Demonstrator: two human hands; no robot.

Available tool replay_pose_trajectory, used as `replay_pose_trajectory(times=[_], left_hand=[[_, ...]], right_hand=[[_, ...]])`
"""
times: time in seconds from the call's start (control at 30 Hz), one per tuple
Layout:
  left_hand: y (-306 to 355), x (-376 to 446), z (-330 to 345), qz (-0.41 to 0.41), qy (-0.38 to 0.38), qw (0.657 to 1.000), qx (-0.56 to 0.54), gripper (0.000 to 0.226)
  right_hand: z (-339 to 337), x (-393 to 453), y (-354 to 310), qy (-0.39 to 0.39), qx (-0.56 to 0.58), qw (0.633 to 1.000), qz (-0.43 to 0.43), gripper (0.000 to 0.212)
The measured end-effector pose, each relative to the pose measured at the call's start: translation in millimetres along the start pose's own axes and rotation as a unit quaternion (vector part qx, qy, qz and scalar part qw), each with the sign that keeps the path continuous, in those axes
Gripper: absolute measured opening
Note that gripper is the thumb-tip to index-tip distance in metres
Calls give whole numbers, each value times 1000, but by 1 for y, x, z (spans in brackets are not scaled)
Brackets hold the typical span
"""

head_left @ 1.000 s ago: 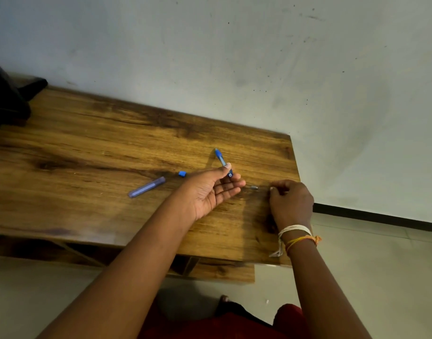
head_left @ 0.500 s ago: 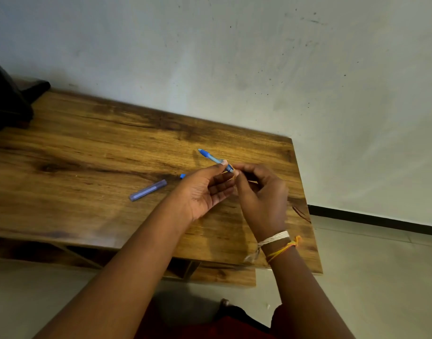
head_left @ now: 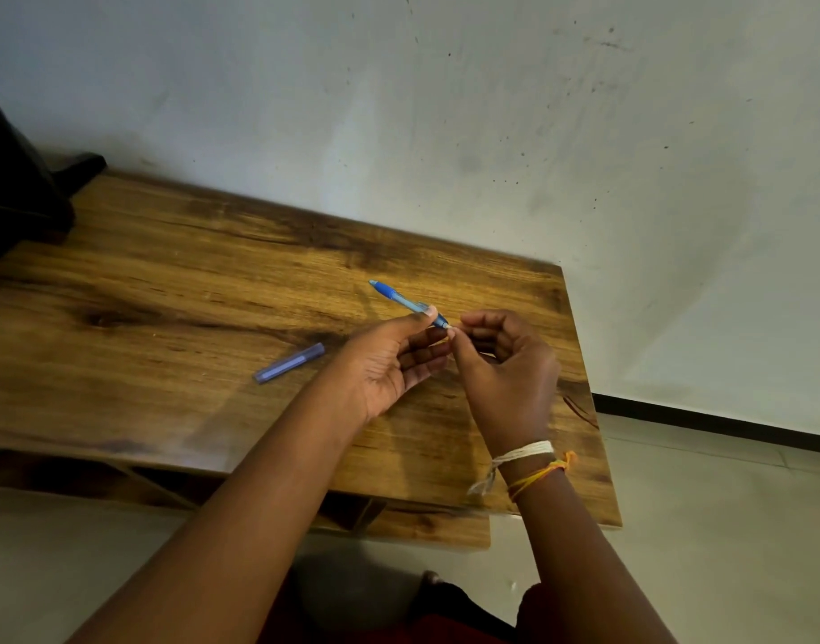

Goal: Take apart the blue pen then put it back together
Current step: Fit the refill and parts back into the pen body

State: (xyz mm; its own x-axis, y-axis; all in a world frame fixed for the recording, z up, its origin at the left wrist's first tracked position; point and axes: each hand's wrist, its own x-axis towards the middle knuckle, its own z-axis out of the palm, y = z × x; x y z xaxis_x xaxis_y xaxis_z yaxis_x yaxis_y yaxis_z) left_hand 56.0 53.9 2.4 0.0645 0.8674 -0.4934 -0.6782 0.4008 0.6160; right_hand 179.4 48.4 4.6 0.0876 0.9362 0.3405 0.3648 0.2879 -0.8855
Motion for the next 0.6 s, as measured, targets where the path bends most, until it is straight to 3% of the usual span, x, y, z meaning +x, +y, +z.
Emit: replay_pose_trajectory(times=[0.43,0.6], left_hand=[[3,0,0,44,13,994,97,6],[3,0,-2,35,11,995,90,7]], right_hand=[[0,2,1,-4,-92,995,-44,15],[1,3,3,-12,-78,997,-21,15]])
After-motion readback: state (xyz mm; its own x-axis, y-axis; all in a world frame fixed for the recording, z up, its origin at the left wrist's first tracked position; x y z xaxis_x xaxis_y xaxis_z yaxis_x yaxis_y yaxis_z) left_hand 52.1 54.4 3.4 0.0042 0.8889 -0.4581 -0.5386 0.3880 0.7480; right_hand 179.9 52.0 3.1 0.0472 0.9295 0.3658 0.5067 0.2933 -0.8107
